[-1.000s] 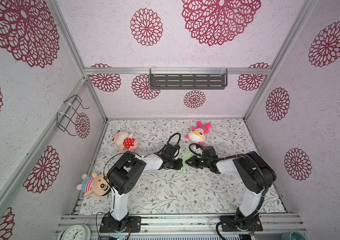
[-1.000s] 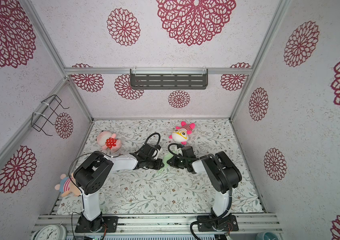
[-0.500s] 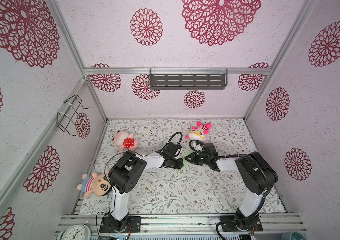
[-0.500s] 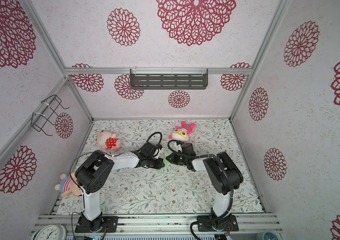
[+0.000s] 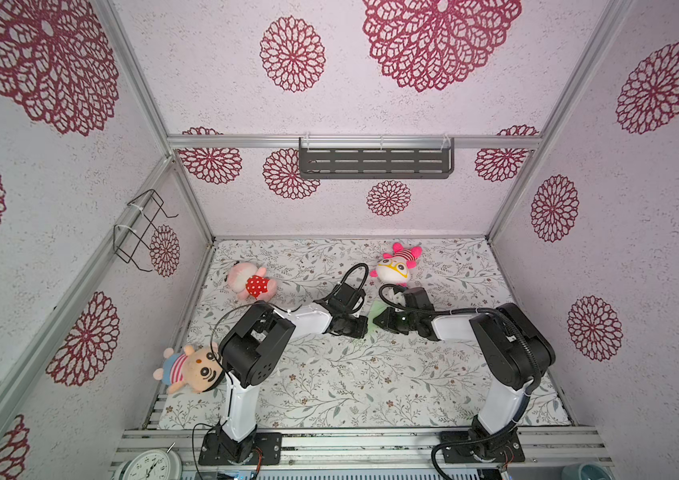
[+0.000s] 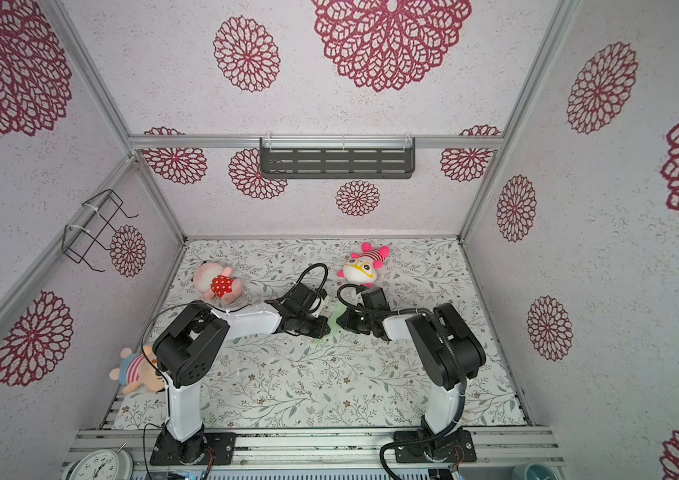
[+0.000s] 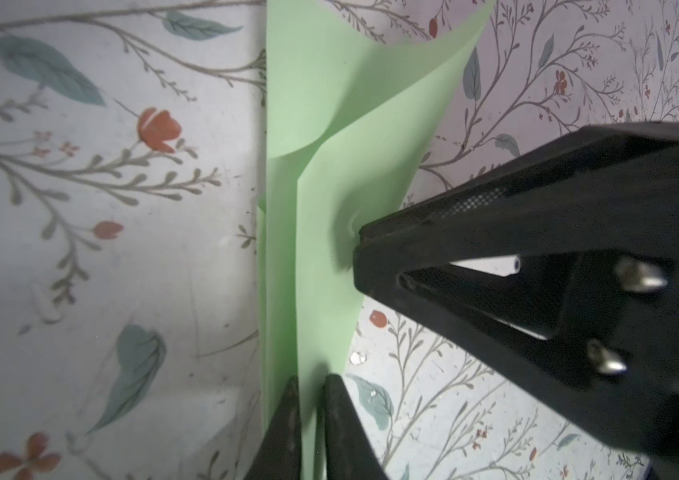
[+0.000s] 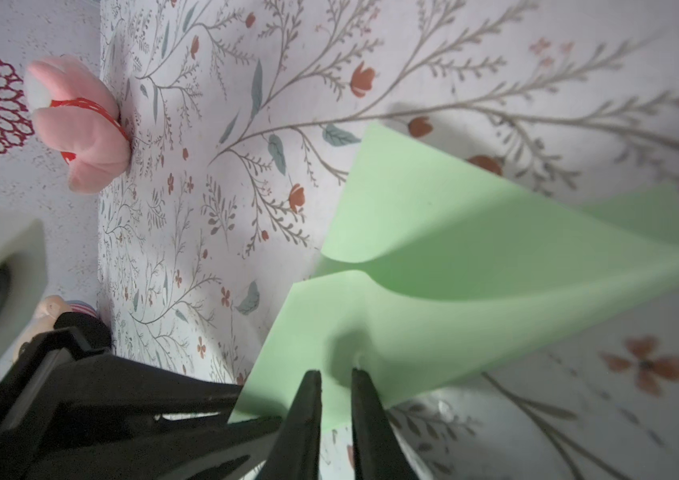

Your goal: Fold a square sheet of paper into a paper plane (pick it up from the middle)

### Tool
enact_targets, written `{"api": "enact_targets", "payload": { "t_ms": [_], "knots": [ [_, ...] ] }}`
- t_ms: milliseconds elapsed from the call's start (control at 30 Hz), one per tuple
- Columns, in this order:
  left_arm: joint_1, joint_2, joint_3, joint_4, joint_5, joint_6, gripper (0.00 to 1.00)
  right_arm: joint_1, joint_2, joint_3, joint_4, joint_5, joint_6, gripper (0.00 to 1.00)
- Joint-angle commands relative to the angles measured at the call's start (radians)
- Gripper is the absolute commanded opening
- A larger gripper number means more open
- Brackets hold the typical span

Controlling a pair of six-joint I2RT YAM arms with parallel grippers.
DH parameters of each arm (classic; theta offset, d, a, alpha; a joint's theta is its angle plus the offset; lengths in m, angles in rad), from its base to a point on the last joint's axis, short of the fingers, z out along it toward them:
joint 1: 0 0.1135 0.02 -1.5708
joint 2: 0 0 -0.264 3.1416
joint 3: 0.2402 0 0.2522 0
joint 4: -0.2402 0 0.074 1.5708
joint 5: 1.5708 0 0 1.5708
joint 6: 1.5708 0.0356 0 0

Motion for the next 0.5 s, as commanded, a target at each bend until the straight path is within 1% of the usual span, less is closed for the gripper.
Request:
{"api": "enact_targets", "payload": {
  "t_ms": [0,133,200,367,467],
  "knots": [
    [-0.007,0.084,-0.032,-0.128,-0.068,0.004,0.15,0.001,-0.026,0.016,-0.033,0.028,-0.023,0.19],
    [-0.006,0.089,-0.030,-0.130,-0.069,-0.001,0.15,0.000,-0.018,0.016,-0.032,0.034,-0.026,0.19],
    [-0.006,0.092,-0.030,-0.130,-0.067,-0.001,0.14,0.000,-0.020,0.022,-0.027,0.016,-0.033,0.19],
    [-0.007,0.097,-0.030,-0.133,-0.071,-0.004,0.13,0.001,-0.051,0.026,0.029,-0.084,-0.052,0.19],
    [-0.007,0.102,-0.035,-0.128,-0.071,-0.010,0.13,0.001,-0.050,0.014,0.060,-0.131,-0.029,0.19]
  ]
}}
